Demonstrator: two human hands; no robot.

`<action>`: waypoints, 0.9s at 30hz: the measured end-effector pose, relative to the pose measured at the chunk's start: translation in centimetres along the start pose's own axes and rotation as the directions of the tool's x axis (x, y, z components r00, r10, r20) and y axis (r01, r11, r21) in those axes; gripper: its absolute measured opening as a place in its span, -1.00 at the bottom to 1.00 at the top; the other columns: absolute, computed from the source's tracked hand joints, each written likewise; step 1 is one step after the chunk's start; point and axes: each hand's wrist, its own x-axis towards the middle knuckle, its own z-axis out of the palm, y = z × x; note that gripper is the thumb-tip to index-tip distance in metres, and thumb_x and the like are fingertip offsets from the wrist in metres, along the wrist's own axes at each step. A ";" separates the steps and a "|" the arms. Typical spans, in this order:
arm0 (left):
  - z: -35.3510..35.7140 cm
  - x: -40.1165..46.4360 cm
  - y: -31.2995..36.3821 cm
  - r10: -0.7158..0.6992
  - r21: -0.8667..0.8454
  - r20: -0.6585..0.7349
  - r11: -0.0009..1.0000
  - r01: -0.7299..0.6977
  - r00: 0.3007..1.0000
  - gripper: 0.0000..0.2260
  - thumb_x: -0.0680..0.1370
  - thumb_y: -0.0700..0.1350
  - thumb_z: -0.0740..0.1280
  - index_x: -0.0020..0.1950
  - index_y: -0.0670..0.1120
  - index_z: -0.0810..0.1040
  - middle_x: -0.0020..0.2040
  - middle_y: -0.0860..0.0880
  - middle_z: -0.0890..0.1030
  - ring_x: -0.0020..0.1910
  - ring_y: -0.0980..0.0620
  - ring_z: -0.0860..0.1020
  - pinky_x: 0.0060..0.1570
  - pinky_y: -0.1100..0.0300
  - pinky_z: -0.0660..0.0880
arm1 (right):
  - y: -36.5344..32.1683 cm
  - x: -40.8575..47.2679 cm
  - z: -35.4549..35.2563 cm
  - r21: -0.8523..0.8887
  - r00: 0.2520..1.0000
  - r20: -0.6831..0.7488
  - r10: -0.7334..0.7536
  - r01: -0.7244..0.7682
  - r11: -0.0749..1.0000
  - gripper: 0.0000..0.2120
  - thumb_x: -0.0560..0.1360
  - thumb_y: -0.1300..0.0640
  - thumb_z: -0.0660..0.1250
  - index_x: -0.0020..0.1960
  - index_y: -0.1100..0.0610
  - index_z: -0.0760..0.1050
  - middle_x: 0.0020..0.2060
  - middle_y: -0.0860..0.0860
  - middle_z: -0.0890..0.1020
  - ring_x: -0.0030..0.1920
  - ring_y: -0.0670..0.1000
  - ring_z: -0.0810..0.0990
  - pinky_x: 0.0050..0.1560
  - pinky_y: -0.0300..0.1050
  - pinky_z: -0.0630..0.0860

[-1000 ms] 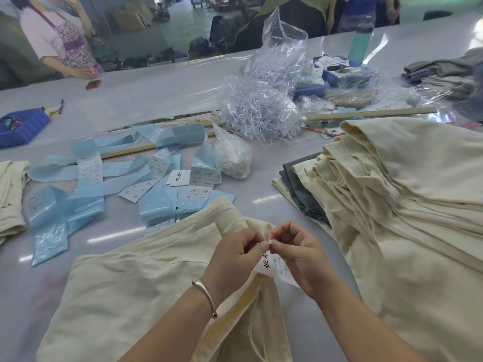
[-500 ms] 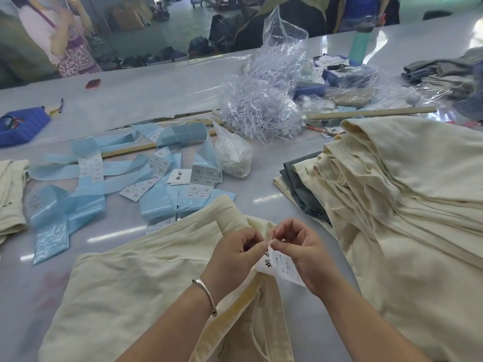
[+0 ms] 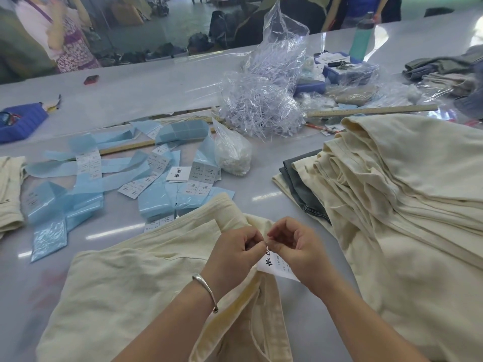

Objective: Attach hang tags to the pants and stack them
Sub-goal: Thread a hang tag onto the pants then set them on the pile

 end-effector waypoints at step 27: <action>-5.2 -2.4 -7.7 -0.214 0.252 -0.081 0.940 0.228 0.973 -0.90 0.48 -0.05 0.42 -0.17 0.10 0.51 -0.13 0.13 0.55 -0.22 0.22 0.50 -0.24 0.42 0.33 | -2.6 -1.4 3.9 -0.823 0.998 -0.048 0.049 -0.067 0.563 -0.66 0.51 0.03 0.32 0.26 0.00 0.38 0.11 -0.09 0.46 0.15 -0.03 0.42 0.06 -0.12 0.42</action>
